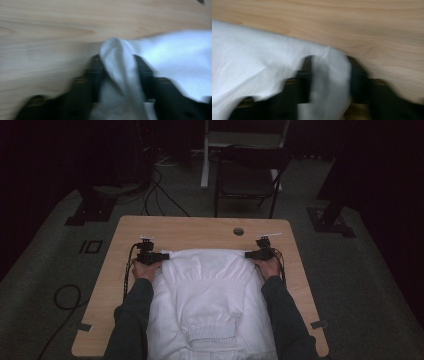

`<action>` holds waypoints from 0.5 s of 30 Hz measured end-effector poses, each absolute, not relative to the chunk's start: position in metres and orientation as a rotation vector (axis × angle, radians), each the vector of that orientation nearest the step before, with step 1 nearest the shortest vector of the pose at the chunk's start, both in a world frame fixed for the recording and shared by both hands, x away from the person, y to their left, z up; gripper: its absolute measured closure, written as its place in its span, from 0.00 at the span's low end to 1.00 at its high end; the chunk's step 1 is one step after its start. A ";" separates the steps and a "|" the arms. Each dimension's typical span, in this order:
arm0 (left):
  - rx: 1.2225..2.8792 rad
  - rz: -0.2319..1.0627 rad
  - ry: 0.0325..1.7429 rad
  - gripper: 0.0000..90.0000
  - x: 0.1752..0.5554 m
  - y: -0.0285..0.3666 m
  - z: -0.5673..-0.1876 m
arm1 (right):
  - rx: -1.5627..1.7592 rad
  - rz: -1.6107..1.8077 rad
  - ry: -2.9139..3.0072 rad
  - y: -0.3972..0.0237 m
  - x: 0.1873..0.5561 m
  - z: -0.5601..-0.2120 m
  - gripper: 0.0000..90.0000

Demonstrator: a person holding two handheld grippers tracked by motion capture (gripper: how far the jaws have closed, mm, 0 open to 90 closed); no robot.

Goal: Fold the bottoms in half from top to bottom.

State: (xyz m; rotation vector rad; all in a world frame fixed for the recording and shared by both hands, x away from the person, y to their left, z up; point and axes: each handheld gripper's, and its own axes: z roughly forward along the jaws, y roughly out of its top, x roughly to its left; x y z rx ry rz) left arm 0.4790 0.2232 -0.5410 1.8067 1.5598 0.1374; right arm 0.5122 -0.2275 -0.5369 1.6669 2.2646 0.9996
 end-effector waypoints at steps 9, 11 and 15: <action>1.732 0.172 1.508 0.93 0.485 0.228 -0.507 | 1.625 1.106 2.162 -0.236 0.514 -0.516 0.98; 1.699 0.181 1.485 0.93 0.488 0.229 -0.493 | 1.603 1.134 2.128 -0.237 0.515 -0.505 0.98; 1.651 0.203 1.431 0.93 0.491 0.230 -0.470 | 1.551 1.200 2.053 -0.240 0.516 -0.481 0.98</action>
